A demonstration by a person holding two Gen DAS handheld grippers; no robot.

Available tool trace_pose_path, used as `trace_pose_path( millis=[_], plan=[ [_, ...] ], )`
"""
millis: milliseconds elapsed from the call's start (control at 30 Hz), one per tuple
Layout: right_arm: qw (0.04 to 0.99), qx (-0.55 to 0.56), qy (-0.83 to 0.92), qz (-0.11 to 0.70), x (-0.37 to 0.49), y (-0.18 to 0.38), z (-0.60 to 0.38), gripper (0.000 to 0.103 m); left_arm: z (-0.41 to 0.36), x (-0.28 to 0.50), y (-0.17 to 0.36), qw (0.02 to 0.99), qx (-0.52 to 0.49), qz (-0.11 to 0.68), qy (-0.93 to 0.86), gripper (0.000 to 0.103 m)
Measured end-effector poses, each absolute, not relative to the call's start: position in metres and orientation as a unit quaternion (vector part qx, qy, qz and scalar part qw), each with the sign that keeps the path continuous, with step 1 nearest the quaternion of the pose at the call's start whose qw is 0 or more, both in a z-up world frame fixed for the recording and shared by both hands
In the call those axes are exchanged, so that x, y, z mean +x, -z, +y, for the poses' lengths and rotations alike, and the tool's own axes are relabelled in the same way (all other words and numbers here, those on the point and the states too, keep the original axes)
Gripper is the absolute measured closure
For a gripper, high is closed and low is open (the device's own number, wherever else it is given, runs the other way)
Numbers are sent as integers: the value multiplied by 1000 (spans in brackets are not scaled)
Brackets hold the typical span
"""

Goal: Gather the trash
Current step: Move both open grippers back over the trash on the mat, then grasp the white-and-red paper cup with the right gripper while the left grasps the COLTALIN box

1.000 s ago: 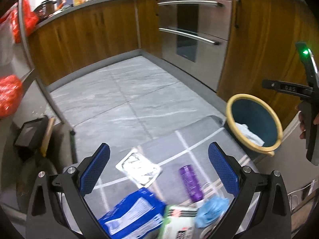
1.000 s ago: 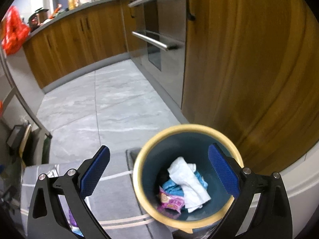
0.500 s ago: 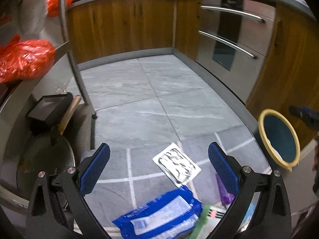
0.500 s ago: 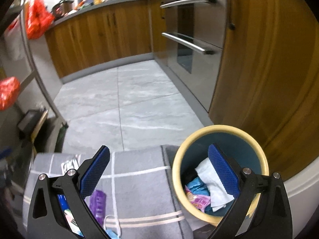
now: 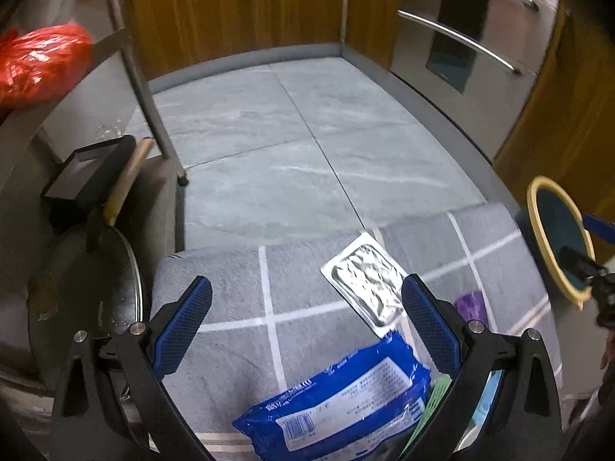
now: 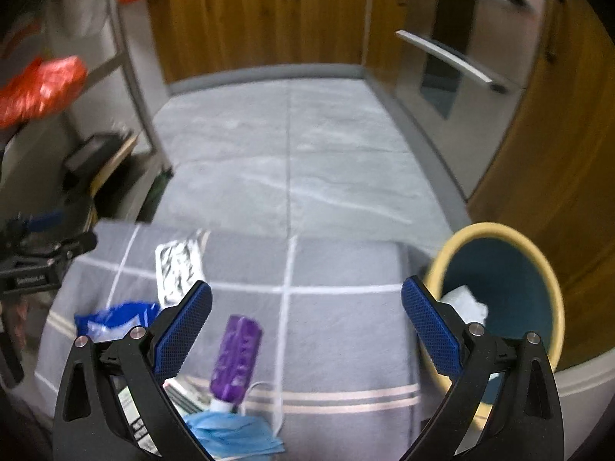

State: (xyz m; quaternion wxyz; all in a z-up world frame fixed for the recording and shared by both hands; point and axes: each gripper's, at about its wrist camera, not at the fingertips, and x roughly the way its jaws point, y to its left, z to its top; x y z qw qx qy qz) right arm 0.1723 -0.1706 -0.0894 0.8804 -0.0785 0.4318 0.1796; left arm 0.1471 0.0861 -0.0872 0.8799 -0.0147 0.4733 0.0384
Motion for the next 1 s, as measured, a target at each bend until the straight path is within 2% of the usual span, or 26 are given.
trace_pose_path(
  millis=[200,533,667,833,1000],
  plan=[
    [854,-123,-205,462,163,112,-138,5,87,134,93,875,0,485,-5,6],
    [837,-131,-234,476,129,102,-141,5,67,104,93,864,65,495,58,6],
    [815,-159,-244,501,104,108,-143,5,58,91,82,868,57,488,71,6],
    [810,-104,-253,519,84,96,-163,6,34,66,62,886,63,453,81,6],
    [799,-99,-275,525,59,92,-169,7,25,55,60,885,63,454,79,6]
  ],
)
